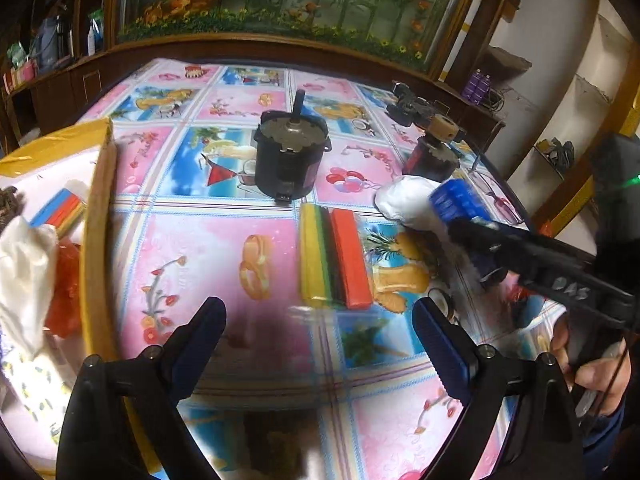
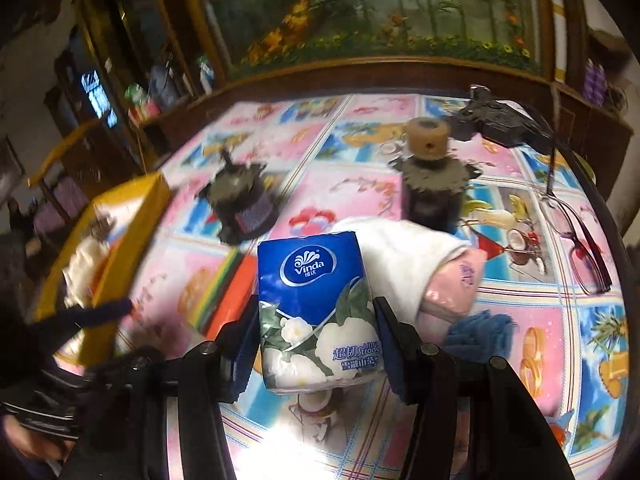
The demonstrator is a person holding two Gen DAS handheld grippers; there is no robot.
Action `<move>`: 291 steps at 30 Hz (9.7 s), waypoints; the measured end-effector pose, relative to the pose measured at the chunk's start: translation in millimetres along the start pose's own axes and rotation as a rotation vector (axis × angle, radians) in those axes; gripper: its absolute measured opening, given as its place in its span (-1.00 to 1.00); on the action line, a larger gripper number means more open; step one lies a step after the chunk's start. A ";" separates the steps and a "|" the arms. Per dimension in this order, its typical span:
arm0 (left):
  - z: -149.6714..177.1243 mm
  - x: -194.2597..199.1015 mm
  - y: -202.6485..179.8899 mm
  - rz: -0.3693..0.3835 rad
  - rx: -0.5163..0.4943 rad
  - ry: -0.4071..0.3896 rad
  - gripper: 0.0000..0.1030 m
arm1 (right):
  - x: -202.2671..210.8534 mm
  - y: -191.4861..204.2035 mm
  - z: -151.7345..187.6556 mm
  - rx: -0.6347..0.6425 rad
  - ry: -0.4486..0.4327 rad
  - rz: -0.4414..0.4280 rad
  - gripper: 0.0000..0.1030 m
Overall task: Organize soft objects
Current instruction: 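Grasp the bagged striped sponges with the left gripper while the right grasps the blue Vinda tissue pack, then lift and carry the sponges and Vinda pack toward the yellow box with both grippers, then lower the sponges and Vinda pack into the box and open both grippers, then move both grippers out of the box back to the table items, then grasp the white cloth with the left gripper while the right grasps the blue knit cloth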
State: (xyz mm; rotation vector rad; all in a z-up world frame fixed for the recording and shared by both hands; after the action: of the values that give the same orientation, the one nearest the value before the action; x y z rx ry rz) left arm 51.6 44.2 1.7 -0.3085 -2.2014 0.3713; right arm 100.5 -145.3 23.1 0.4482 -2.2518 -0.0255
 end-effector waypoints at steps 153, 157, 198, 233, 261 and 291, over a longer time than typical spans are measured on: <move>44.4 159.5 202.0 -0.430 0.212 -0.372 -0.24 | -68.3 344.7 -1.6 0.401 0.024 -0.087 0.14; 45.9 158.2 202.5 -0.429 0.214 -0.371 -0.24 | -75.5 352.8 -3.7 0.406 0.043 -0.088 0.14; 34.1 166.5 201.7 -0.361 0.243 -0.345 0.52 | -86.7 337.6 -31.1 0.211 0.123 -0.206 0.45; 24.0 85.3 25.4 -0.217 -0.105 -0.202 0.52 | -59.9 27.1 -14.5 -0.033 0.099 0.066 0.54; -40.0 -103.3 -52.0 -0.130 -0.185 0.107 -0.26 | 42.1 -118.9 10.1 -0.413 -0.072 0.020 0.54; -19.4 -19.6 -31.2 -0.040 -0.160 -0.140 -0.80 | 33.3 -28.4 17.0 0.000 -0.126 0.148 -0.09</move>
State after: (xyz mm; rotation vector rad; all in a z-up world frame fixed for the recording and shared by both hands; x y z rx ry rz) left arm 76.0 11.7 10.5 -0.3339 -2.3769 0.1997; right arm 76.7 -184.9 31.5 0.2861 -2.4037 0.0233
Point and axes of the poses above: each gripper's, at about its wrist camera, not at the fingertips, and x roughly against the way its jaws point, y to its left, z to its underside, the point moved 5 cm from there along -x, roughly the way its jaws point, and after that the axes turned 8 degrees about z, right-handed, at the moved point
